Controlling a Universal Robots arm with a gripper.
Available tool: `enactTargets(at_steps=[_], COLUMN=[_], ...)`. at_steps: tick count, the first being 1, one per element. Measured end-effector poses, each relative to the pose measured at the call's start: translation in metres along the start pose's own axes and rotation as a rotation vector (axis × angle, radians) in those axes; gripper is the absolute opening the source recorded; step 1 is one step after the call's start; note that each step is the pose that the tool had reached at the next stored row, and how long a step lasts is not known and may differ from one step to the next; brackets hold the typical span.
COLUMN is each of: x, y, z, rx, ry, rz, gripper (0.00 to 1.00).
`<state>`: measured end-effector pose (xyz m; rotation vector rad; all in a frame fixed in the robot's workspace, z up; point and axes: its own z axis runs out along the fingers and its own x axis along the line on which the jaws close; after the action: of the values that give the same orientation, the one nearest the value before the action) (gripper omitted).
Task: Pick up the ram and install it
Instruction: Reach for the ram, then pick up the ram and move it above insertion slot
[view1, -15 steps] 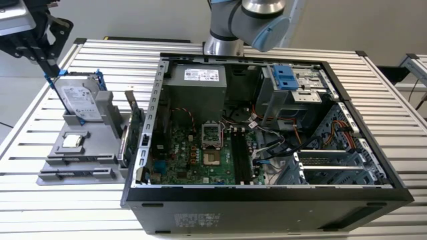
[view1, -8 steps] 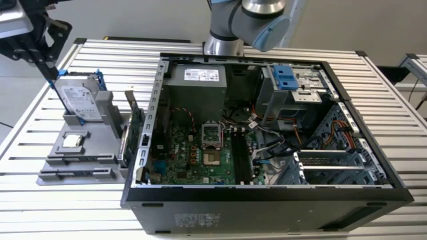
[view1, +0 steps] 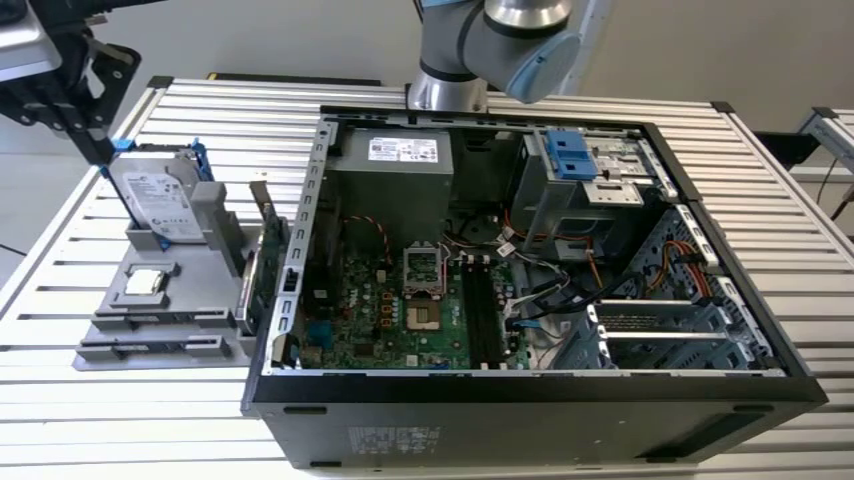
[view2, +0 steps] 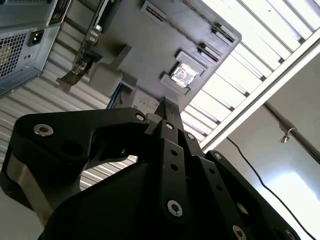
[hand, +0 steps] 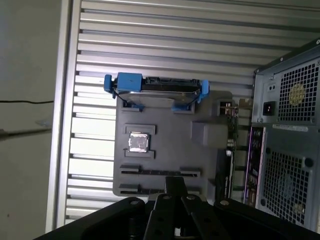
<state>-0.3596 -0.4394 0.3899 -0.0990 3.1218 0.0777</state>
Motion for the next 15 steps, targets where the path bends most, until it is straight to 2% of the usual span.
enactTargets(at_steps=[15], x=[0.0009], y=[-0.0154], z=[-0.0008], rx=[0.0001], ry=[-0.0002], rz=[0.003], gripper=[0.00])
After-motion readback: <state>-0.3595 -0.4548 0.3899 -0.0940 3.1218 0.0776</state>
